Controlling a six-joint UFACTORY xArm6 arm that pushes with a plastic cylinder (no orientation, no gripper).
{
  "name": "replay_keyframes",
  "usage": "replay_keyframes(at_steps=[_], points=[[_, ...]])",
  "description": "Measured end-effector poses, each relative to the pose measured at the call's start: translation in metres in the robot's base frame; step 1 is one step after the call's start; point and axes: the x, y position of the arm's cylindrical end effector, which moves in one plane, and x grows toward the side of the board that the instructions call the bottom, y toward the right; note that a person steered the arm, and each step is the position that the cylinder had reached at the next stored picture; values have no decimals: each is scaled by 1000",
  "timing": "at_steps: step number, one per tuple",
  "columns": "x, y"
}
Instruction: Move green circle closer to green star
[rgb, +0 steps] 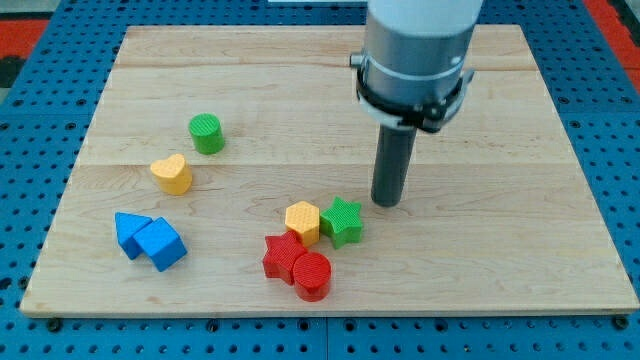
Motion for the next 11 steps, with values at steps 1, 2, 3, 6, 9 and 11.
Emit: replay_keyframes(at_steps=[1, 2, 3, 6, 9, 11], points=[[9, -26], [40, -42], [16, -40], [-180, -200], [-69, -206], [-7, -131]])
